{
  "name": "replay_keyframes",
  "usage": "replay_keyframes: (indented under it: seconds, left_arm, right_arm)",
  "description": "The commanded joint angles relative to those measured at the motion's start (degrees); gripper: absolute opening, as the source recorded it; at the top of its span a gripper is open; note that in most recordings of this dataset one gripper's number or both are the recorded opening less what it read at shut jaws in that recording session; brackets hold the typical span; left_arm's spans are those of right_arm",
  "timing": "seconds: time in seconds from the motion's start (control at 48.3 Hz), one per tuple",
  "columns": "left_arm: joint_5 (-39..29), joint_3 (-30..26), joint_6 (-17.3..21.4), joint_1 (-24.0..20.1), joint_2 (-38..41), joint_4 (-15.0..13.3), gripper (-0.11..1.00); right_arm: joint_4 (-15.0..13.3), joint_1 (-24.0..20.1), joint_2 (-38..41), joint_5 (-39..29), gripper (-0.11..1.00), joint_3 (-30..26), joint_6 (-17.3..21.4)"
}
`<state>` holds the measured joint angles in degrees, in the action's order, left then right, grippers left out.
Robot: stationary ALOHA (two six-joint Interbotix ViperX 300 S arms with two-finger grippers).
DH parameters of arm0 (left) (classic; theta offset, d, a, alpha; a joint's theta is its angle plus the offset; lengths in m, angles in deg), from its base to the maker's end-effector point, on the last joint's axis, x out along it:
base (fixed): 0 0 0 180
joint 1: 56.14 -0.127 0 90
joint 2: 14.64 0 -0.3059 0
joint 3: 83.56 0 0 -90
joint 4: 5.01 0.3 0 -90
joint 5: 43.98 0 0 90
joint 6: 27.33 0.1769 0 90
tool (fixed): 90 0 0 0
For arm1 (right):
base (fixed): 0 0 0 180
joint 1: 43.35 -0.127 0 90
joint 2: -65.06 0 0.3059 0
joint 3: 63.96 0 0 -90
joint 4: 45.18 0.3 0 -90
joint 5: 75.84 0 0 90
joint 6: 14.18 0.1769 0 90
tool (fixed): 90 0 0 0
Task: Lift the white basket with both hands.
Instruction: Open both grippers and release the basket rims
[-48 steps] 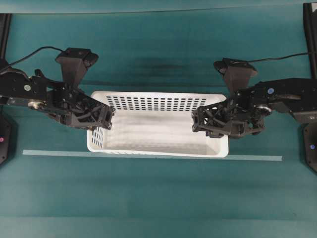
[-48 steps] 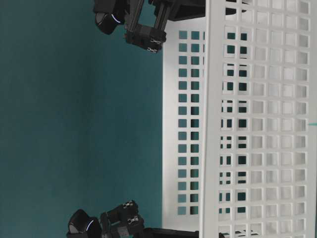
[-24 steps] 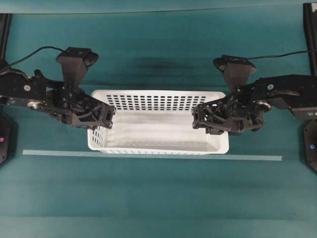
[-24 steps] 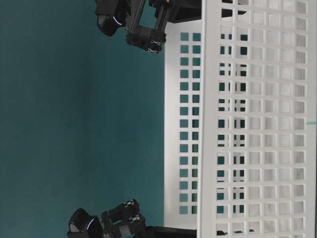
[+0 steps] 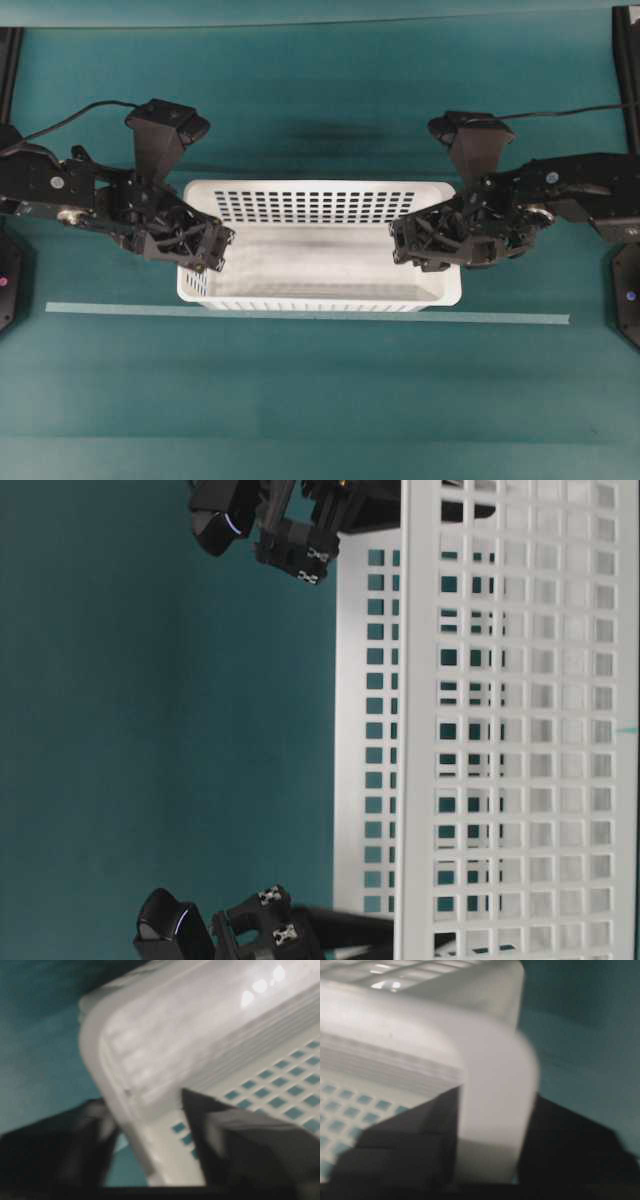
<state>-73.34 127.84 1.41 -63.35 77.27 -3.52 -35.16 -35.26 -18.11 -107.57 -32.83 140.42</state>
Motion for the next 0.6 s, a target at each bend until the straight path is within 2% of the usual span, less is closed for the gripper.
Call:
replay_keyframes:
  seconds: [0.0, 0.083, 0.145, 0.207, 0.435, 0.58]
  left_arm:
    - [0.4, -0.4, 0.2, -0.1, 1.0, 0.4, 0.74]
    - [0.7, -0.4, 0.5, -0.1, 1.0, 0.3, 0.9]
    - [1.0, -0.3, 0.6, -0.1, 1.0, 0.4, 0.92]
    - [1.3, -0.3, 0.5, -0.1, 0.9, 0.4, 0.9]
    - [1.1, -0.1, 0.8, -0.1, 0.6, 0.4, 0.89]
    - [-3.3, 0.2, 0.4, 0.6, -2.2, 0.3, 0.9]
  right_arm:
    - [-0.1, -0.3, 0.9, 1.4, 0.51, 0.8, -0.2]
    - [-0.1, -0.3, 0.8, 1.7, 0.73, 0.9, -0.2]
    - [-0.2, -0.3, 0.9, 1.9, 0.89, 0.8, -0.2]
    - [-0.4, -0.3, 0.9, 1.9, 0.97, 0.7, -0.2]
    - [-0.1, 0.3, 0.6, 1.0, 0.97, 0.6, -0.1]
    - [-0.2, 0.3, -2.3, -3.4, 0.97, -1.2, 0.1]
